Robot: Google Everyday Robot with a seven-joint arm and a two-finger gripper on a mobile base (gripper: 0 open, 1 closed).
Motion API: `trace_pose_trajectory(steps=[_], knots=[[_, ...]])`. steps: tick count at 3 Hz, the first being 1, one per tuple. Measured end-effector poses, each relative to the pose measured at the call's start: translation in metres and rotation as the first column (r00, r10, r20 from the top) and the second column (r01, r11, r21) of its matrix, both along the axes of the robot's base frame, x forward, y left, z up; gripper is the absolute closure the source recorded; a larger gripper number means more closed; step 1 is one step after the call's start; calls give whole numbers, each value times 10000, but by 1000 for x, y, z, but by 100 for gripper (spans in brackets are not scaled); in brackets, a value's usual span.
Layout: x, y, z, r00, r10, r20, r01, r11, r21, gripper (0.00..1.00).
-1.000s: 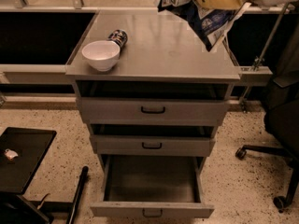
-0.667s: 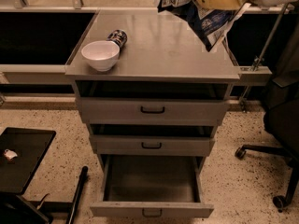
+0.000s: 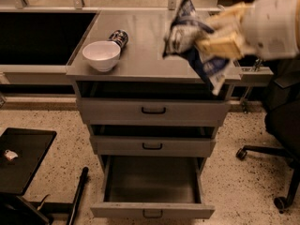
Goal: Place blue chip bag into bottom drawer
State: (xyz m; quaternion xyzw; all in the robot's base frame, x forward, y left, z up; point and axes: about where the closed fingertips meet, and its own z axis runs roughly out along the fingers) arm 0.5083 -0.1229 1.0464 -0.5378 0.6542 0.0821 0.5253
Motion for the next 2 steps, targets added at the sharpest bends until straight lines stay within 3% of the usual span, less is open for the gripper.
trace_pose_trajectory(steps=[1,2], knots=[[-30,-5,-75,9981,354,-499,-313,9962,809,100],[-52,-21,-162,9974,93,-712,-23,9951,988,100]])
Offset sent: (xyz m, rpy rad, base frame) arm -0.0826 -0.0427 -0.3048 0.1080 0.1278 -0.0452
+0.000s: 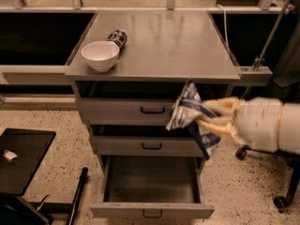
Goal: Place blue chip bag into bottom drawer
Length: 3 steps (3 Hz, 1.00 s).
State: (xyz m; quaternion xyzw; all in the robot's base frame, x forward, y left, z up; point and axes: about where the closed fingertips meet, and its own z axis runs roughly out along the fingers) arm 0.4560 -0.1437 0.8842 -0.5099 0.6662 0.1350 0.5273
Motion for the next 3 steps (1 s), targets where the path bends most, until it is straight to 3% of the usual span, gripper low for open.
trace_pose_trajectory(steps=[1,2,3], knots=[[-13,-1,-87,9993,-322,-199,325,9994,140,100],[-13,-1,-88,9993,-319,-200,322,9994,140,100],[-20,2,-118,9999,-111,61,109,9996,278,100]])
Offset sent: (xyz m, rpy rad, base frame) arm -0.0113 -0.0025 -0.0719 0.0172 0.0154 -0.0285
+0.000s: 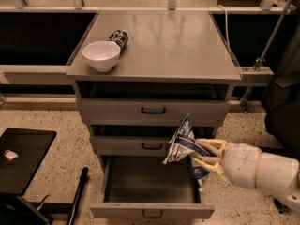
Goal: Place blue chip bag into bottom drawer
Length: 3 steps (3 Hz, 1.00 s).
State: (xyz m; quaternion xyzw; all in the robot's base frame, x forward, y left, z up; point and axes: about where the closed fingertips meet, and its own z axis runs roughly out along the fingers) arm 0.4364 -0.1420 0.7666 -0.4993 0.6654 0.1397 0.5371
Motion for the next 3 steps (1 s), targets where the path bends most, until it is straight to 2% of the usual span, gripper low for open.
trace_pose_trajectory(steps=[1,2,3], knots=[[-10,18,-71,9978,372,540,-382,9991,169,100],[-17,36,-151,9928,418,1124,-402,9991,-168,100],[-23,60,-241,9945,322,998,-273,9984,-496,100]])
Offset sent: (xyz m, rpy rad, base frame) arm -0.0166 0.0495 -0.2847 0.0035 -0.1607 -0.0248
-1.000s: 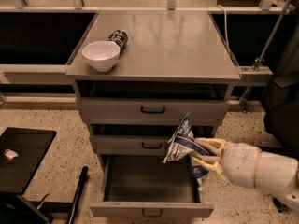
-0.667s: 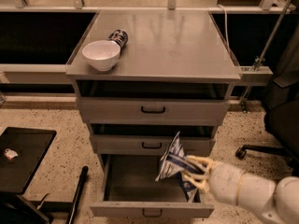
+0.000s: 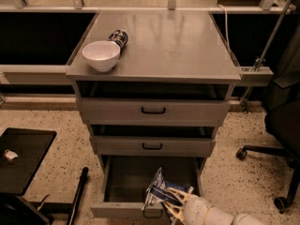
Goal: Place blue chip bag into bottom drawer
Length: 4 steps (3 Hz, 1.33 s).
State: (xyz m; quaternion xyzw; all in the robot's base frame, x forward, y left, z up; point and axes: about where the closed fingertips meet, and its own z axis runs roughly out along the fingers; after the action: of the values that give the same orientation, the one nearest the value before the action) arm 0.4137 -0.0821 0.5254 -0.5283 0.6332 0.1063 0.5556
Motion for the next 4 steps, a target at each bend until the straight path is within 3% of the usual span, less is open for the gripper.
trace_pose_trajectory(steps=[1,2,4], knots=[[8,-1,-24,9976,-658,-221,662,9976,185,100],[17,-12,-26,9953,-969,-87,971,9951,178,100],[90,-44,-39,9827,-1662,815,1687,9853,-256,100]])
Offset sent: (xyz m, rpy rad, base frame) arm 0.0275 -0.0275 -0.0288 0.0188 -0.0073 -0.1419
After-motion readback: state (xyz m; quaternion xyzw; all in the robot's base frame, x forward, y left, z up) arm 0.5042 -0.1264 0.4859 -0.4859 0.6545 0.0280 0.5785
